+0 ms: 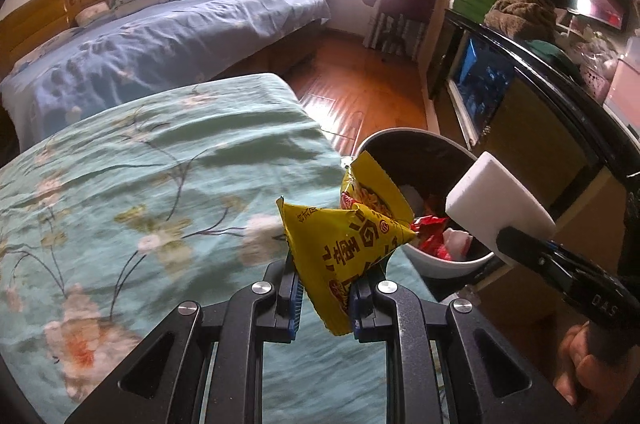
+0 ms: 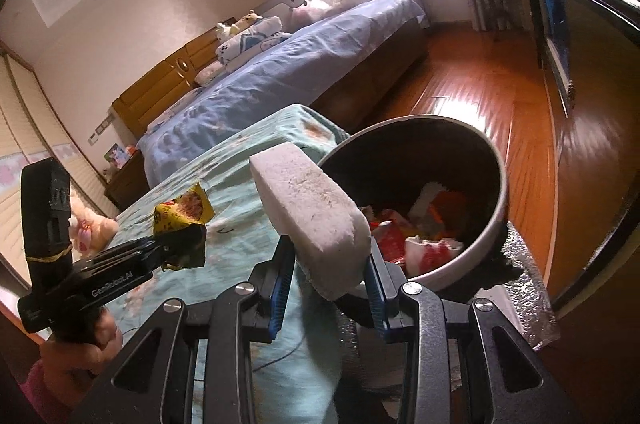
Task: Collect trash
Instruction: 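Carry the yellow wrapper and white foam block over the bin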
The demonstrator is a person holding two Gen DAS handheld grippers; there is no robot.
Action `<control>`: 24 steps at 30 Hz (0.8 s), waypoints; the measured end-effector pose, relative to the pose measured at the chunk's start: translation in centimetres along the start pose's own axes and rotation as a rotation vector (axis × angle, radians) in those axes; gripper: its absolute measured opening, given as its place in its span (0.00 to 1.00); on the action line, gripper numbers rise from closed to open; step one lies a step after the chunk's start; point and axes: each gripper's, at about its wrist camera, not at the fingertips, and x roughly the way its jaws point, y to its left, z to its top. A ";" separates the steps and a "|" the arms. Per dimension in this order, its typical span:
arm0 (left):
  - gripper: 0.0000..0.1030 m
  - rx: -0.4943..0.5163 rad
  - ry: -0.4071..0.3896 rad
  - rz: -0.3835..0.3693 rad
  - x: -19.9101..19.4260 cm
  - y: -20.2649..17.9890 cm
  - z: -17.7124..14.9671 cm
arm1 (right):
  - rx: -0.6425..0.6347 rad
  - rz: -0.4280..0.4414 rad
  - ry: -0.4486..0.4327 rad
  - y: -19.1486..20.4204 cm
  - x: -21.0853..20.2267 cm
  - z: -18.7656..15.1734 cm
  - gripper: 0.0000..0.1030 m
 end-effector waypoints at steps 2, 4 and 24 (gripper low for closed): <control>0.16 0.007 0.003 -0.002 0.3 -0.4 0.3 | 0.004 -0.005 -0.002 -0.5 -0.2 0.0 0.33; 0.16 0.013 0.006 -0.006 0.7 -0.8 0.5 | 0.008 -0.012 -0.003 -0.8 -0.3 0.1 0.33; 0.17 0.060 0.038 -0.035 4.7 -4.2 3.2 | 0.018 -0.072 -0.008 -3.4 0.2 2.8 0.34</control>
